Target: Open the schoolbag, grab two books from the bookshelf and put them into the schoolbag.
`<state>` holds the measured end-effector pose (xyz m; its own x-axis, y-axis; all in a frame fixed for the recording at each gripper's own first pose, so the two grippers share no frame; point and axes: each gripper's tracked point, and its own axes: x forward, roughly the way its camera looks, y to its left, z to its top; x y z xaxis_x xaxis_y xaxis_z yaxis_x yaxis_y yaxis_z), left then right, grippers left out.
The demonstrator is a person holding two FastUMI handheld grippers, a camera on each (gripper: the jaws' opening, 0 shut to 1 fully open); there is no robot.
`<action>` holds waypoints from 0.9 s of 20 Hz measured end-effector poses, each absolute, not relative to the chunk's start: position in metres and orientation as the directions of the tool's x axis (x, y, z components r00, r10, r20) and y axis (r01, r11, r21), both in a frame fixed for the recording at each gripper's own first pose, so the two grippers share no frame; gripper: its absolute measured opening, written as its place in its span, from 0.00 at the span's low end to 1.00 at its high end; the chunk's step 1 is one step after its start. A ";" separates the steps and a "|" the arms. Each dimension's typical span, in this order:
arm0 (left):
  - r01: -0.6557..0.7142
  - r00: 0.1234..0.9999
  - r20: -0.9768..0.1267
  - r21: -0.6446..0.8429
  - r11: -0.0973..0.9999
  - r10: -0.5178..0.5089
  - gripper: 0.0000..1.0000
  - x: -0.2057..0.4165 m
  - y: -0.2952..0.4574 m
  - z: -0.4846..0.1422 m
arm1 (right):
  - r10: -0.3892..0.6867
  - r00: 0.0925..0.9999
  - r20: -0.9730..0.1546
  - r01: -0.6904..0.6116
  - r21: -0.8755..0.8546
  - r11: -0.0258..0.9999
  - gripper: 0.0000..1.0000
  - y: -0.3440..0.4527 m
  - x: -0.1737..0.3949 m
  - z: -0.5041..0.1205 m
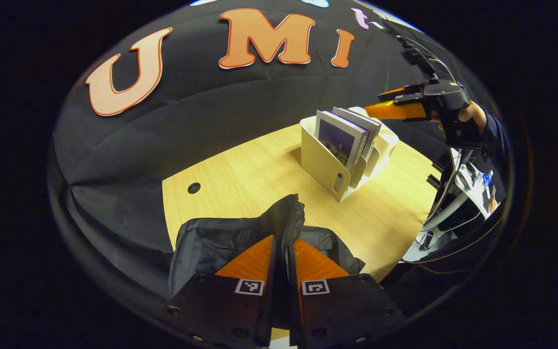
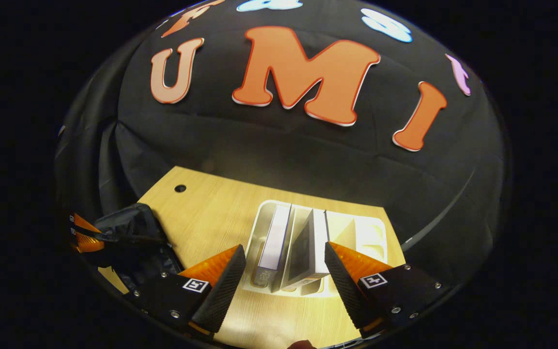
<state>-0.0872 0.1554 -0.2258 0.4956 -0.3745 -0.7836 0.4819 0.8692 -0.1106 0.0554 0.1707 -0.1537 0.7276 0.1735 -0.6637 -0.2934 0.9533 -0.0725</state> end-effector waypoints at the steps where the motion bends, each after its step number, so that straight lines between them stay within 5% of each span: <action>1: 0.477 0.498 -0.787 -0.103 0.873 -0.365 0.14 -0.086 0.156 -0.226 | 0.181 0.698 -0.692 -0.311 -0.066 0.948 0.97 0.173 0.060 -0.160; 7: 0.447 0.508 -0.796 -0.083 0.891 -0.329 0.14 -0.086 0.158 -0.224 | 0.241 0.470 -0.849 -0.325 0.087 0.942 0.98 0.196 0.089 -0.199; 18: 0.406 0.516 -0.800 -0.085 0.910 -0.305 0.14 -0.085 0.162 -0.228 | 0.129 0.312 -0.941 -0.154 0.084 0.985 0.89 0.185 0.130 -0.251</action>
